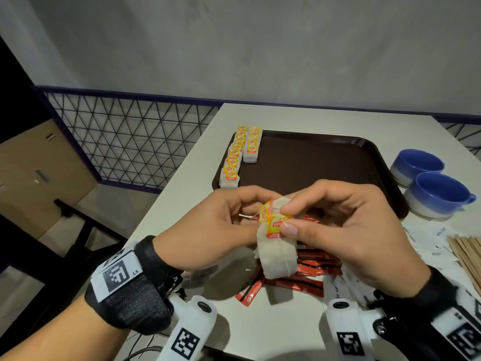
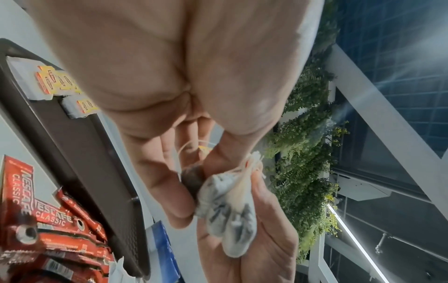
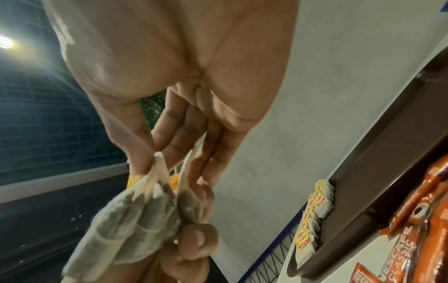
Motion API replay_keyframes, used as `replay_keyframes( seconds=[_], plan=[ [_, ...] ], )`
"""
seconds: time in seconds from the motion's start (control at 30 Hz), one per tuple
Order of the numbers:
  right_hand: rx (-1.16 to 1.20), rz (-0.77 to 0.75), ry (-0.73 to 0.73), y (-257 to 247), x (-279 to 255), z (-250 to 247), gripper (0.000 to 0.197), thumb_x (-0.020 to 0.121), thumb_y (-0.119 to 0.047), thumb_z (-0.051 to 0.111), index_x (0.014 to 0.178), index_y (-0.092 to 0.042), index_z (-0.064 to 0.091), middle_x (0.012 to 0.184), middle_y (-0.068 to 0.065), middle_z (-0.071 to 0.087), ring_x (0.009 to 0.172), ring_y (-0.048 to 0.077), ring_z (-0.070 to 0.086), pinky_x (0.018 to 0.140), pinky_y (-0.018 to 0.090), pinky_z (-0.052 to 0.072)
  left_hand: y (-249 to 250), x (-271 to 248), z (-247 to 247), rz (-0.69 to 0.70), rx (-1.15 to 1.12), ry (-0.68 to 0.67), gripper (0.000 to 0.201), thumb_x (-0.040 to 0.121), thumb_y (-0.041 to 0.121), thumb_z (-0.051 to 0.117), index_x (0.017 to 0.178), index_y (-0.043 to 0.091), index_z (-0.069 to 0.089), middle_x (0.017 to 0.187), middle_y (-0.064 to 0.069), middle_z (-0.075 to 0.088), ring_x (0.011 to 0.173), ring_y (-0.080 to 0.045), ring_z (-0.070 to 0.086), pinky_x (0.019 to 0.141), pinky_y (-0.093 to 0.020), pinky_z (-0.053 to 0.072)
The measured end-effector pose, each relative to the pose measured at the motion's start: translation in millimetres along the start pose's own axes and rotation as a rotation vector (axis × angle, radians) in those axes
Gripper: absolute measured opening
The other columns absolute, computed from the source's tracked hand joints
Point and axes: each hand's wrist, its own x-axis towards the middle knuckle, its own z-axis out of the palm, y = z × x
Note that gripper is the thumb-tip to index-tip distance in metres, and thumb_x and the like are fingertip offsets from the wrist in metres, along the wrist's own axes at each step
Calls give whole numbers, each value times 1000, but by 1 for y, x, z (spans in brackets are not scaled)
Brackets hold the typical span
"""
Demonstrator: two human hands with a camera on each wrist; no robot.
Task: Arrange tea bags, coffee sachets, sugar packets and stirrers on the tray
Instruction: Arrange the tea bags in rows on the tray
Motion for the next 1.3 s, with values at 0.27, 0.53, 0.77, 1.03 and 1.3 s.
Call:
replay_keyframes(
  seconds=[0.27, 0.53, 0.77, 1.03, 1.3],
  plan=[
    [-86, 87, 108, -1, 18, -4, 21, 70, -15, 86, 89, -9, 80, 88, 12, 79, 85, 27, 76, 77, 33, 64, -12, -2, -16, 17, -168, 131, 32, 92, -5, 69, 123, -2, 67, 111, -23, 71, 90, -26, 73, 74, -32, 61],
    [-142, 195, 139, 6, 35, 5, 15, 82, -5, 83, 96, -8, 80, 82, 10, 78, 77, 29, 75, 65, 28, 63, -12, -3, -16, -14, -376, 61, 46, 87, 6, 66, 132, -1, 61, 117, -23, 72, 98, -28, 70, 79, -33, 59],
    [-190, 227, 87, 10, 51, 5, 13, 85, -8, 82, 98, -11, 79, 91, 10, 79, 81, 29, 77, 72, 37, 64, -13, 10, -11, -87, -397, 164, 27, 95, -2, 61, 122, -1, 64, 107, -22, 74, 90, -33, 75, 71, -38, 64],
    [-245, 212, 59, 14, 67, -2, 10, 84, -12, 83, 91, -10, 77, 85, 11, 76, 67, 20, 65, 71, 41, 61, -23, 18, -22, -64, -450, 287, 28, 86, 8, 66, 113, 0, 69, 100, -16, 75, 80, -22, 74, 65, -29, 62],
    [-188, 261, 89, 30, 97, -12, 9, 88, -2, 77, 96, -2, 72, 92, 19, 77, 81, 27, 74, 75, 41, 62, -35, 29, -47, -78, -491, 326, 32, 93, 4, 61, 125, -2, 65, 118, -19, 75, 98, -26, 75, 78, -30, 64]
  ],
)
